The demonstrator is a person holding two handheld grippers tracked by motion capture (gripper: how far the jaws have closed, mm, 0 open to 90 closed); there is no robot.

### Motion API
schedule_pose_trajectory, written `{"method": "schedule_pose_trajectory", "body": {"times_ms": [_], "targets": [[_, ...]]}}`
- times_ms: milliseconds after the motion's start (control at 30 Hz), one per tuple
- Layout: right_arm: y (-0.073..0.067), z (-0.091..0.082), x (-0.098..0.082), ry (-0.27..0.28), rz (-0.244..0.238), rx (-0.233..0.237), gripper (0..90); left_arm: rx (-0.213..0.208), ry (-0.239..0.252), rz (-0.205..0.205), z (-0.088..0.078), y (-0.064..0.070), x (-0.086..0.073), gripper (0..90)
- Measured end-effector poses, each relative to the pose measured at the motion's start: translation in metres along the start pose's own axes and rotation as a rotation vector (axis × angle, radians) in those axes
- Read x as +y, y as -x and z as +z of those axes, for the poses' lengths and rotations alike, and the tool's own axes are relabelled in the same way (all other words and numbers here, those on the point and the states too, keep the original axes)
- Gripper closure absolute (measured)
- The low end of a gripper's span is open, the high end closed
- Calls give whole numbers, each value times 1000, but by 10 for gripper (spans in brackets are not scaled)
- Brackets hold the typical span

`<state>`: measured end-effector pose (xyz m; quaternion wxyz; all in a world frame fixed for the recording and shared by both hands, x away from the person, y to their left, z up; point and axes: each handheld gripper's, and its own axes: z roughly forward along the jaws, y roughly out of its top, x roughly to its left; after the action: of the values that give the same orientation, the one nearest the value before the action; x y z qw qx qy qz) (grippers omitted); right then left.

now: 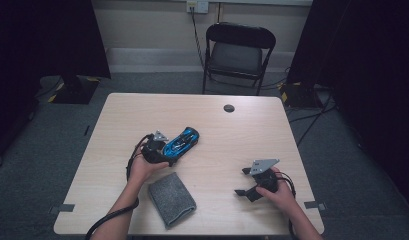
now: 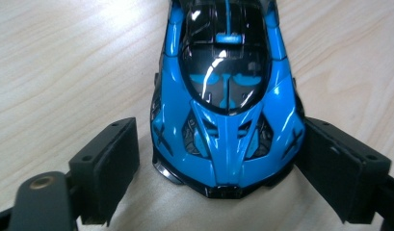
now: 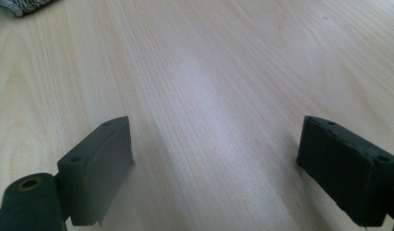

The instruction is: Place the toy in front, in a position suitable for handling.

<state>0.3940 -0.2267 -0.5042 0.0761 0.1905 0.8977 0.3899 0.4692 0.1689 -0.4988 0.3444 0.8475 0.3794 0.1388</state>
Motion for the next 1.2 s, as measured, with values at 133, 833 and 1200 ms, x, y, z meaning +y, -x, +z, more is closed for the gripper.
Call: {"method": "schedule_pose_trajectory", "body": {"times_ms": [133, 833, 1200], "targets": [[0, 0, 0, -1, -1, 0, 112, -2, 31, 39, 2, -1, -2, 144], [-10, 1, 2, -4, 79, -83, 113, -34, 81, 51, 5, 0, -3, 253], [-35, 1, 31, -2, 146, -111, 276, -32, 81, 52, 5, 0, -3, 254]]}}
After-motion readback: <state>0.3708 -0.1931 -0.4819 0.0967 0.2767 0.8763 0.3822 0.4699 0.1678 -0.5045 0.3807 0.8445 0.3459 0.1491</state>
